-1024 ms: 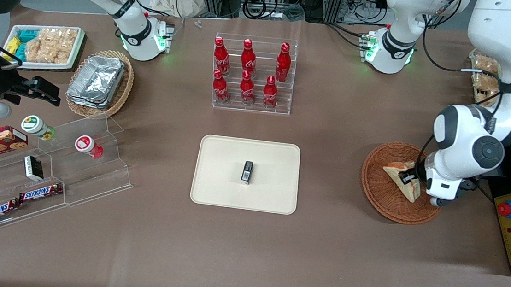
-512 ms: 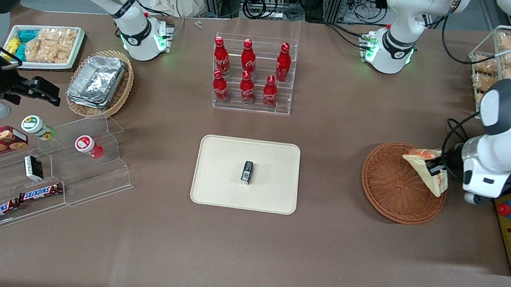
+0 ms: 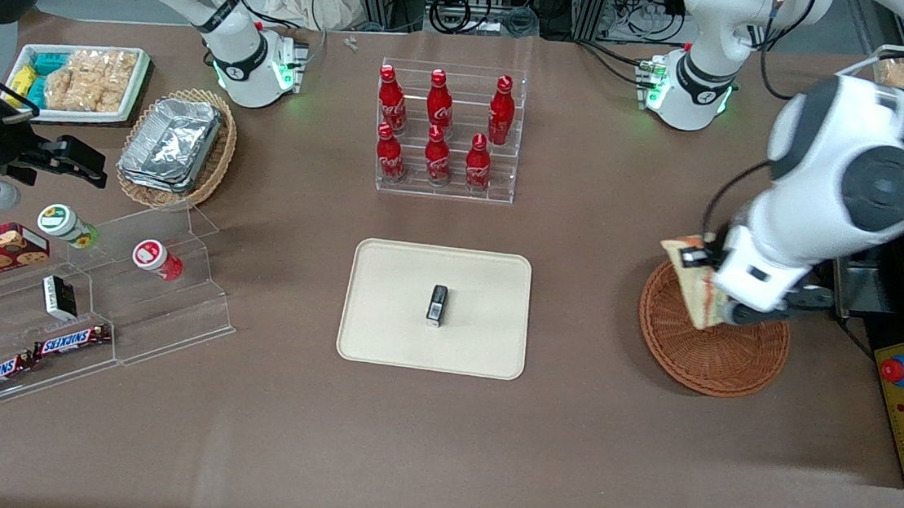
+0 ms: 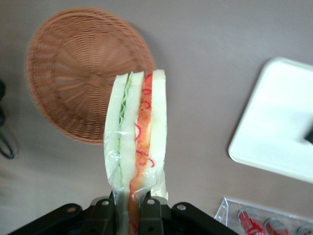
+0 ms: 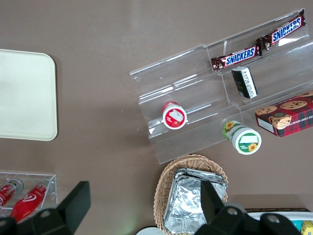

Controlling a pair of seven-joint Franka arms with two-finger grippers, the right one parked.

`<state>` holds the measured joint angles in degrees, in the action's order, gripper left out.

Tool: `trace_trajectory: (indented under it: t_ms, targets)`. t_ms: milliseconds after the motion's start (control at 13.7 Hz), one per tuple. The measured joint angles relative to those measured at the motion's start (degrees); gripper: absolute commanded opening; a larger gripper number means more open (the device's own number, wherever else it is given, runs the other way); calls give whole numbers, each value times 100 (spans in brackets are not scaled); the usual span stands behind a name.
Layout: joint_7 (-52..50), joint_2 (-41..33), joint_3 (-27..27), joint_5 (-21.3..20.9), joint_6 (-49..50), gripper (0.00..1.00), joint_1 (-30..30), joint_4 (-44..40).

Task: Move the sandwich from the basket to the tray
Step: 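Lift the sandwich out of the basket and carry it toward the cream tray, then lower the sandwich onto the tray beside the black box and release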

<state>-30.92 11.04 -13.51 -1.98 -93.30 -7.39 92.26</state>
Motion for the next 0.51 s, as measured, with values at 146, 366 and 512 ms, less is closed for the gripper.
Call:
trace_trajectory:
  t_ms: [146, 366, 512]
  targets:
    - [0, 53, -224, -35, -40, 0, -263, -37]
    - [-35, 449, -313, -26, -728, 0, -791, -37]
    - [-212, 954, -315, -27, -1200, 0, -1061, -72]
